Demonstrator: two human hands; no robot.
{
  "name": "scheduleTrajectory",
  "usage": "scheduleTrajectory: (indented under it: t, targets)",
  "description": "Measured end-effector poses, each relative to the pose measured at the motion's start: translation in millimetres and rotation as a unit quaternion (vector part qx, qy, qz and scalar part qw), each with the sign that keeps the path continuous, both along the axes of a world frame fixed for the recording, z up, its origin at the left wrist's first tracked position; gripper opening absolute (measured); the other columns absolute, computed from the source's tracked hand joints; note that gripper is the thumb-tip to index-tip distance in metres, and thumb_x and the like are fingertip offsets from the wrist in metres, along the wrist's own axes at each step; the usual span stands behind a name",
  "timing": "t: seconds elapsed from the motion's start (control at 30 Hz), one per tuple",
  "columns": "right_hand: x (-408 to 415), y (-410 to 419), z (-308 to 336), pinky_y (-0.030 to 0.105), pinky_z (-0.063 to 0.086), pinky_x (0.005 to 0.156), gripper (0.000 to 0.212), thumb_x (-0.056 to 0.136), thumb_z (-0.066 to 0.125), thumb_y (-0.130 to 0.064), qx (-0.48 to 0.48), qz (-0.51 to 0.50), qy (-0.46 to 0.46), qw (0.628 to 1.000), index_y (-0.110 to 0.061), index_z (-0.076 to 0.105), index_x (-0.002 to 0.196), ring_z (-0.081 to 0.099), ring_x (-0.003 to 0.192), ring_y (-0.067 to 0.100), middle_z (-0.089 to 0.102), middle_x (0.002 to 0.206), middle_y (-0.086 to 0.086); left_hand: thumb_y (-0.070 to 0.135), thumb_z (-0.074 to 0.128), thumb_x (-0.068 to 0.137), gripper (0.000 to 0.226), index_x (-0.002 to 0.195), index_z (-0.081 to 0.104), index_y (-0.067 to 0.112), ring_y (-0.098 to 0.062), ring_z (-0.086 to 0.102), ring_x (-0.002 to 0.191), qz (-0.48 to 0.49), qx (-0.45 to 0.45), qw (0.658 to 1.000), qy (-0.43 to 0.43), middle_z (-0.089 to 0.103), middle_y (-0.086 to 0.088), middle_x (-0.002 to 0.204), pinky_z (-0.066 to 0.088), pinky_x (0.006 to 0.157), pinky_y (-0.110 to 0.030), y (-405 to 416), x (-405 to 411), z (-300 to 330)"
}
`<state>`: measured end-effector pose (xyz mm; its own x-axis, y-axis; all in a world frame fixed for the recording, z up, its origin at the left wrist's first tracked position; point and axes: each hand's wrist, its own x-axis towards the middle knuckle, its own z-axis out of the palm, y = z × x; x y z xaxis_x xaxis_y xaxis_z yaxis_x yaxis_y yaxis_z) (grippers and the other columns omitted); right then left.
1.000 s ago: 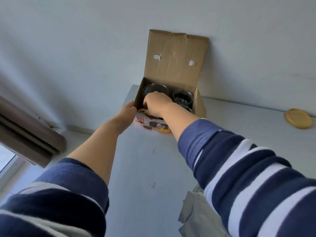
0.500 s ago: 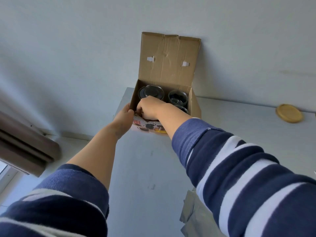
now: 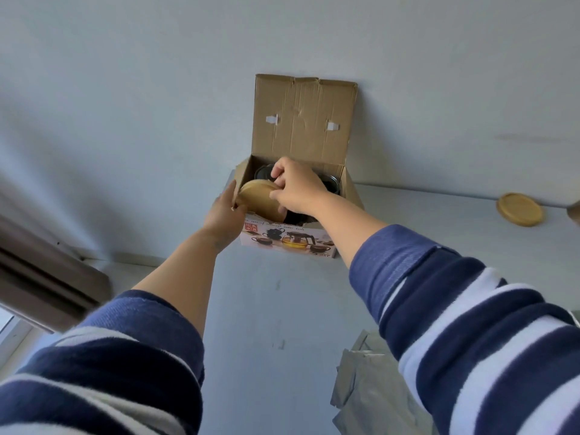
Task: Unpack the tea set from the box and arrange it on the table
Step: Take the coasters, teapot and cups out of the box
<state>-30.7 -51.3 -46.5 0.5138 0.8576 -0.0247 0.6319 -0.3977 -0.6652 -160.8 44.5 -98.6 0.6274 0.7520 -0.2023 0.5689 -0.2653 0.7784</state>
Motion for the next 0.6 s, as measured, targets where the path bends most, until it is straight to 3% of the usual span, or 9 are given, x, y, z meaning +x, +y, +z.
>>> scheduleTrajectory:
  t: [0.1,0.17,0.27,0.33,0.4,0.43,0.47,0.57,0.6]
  targets:
    - [6,-12,14,0.034,0.058,0.073,0.027,0.088,0.065,-0.010,0.074,-0.054,0.112,0.989,-0.018,0.046,0.105,0.064,0.063,0.012,0.064,0.091,-0.007,0.035,0.050,0.092,0.050,0.141,0.037,0.037,-0.025,0.041,0.132,-0.004,0.097,0.995,-0.003,0.052,0.003,0.137,0.027,0.111,-0.055,-3,-3,11]
    - [14,-22,20,0.033,0.058,0.076,0.025,0.086,0.067,-0.009,0.104,-0.081,0.181,0.975,-0.017,0.050,0.103,0.061,0.073,0.011,0.066,0.100,-0.002,0.034,0.052,0.091,0.040,0.130,0.048,0.034,-0.022,0.055,0.115,0.010,0.088,0.995,-0.053,0.061,0.007,0.123,0.035,0.106,-0.052,-6,4,26]
    - [31,-42,23,0.041,0.048,0.096,0.022,0.083,0.071,-0.018,0.080,-0.097,0.240,0.963,-0.024,0.059,0.100,0.058,0.105,0.019,0.064,0.111,-0.002,0.020,0.058,0.091,0.031,0.122,0.055,0.026,-0.022,0.060,0.102,-0.042,0.088,0.991,-0.088,0.063,0.004,0.107,0.048,0.090,-0.037,-15,19,52]
    - [39,-59,26,0.047,0.039,0.104,0.041,0.075,0.077,-0.033,0.042,-0.105,0.331,0.937,-0.024,0.060,0.111,0.050,0.121,0.026,0.058,0.126,0.003,0.016,0.059,0.091,0.028,0.117,0.058,0.025,-0.020,0.061,0.100,-0.104,0.150,0.981,-0.072,0.062,0.006,0.104,0.048,0.085,-0.033,-26,30,66]
    - [50,-78,29,0.051,0.035,0.108,0.079,0.060,0.083,-0.045,0.014,-0.092,0.406,0.909,-0.017,0.053,0.127,0.049,0.123,0.030,0.055,0.132,0.009,0.017,0.060,0.092,0.025,0.115,0.059,0.026,-0.017,0.062,0.099,-0.169,0.227,0.957,-0.059,0.066,0.006,0.107,0.052,0.086,-0.034,-43,43,77]
    - [56,-87,30,0.050,0.037,0.108,0.085,0.057,0.083,-0.046,0.003,-0.084,0.421,0.903,-0.014,0.052,0.129,0.052,0.122,0.029,0.057,0.129,0.011,0.019,0.060,0.092,0.024,0.114,0.060,0.027,-0.017,0.063,0.098,-0.204,0.263,0.941,-0.058,0.068,0.005,0.109,0.053,0.085,-0.035,-52,51,81]
    - [63,-97,31,0.047,0.041,0.106,0.079,0.059,0.081,-0.043,-0.010,-0.076,0.426,0.901,-0.013,0.054,0.126,0.054,0.118,0.027,0.060,0.123,0.010,0.019,0.059,0.093,0.023,0.114,0.060,0.029,-0.019,0.064,0.097,-0.238,0.300,0.922,-0.060,0.069,0.004,0.111,0.055,0.083,-0.036,-62,59,83]
    - [85,-133,33,0.034,0.046,0.089,0.026,0.079,0.069,-0.031,-0.049,-0.059,0.426,0.901,-0.020,0.063,0.102,0.057,0.098,0.017,0.064,0.099,0.001,0.018,0.054,0.094,0.022,0.112,0.060,0.030,-0.024,0.064,0.090,-0.318,0.384,0.863,-0.083,0.069,0.002,0.106,0.054,0.075,-0.036,-96,83,83]
    - [92,-147,33,0.032,0.045,0.086,0.019,0.078,0.069,-0.029,-0.053,-0.054,0.434,0.898,-0.023,0.065,0.095,0.056,0.094,0.015,0.064,0.096,-0.001,0.019,0.054,0.094,0.022,0.112,0.061,0.029,-0.025,0.063,0.089,-0.332,0.397,0.851,-0.095,0.069,0.002,0.104,0.053,0.072,-0.034,-108,91,82]
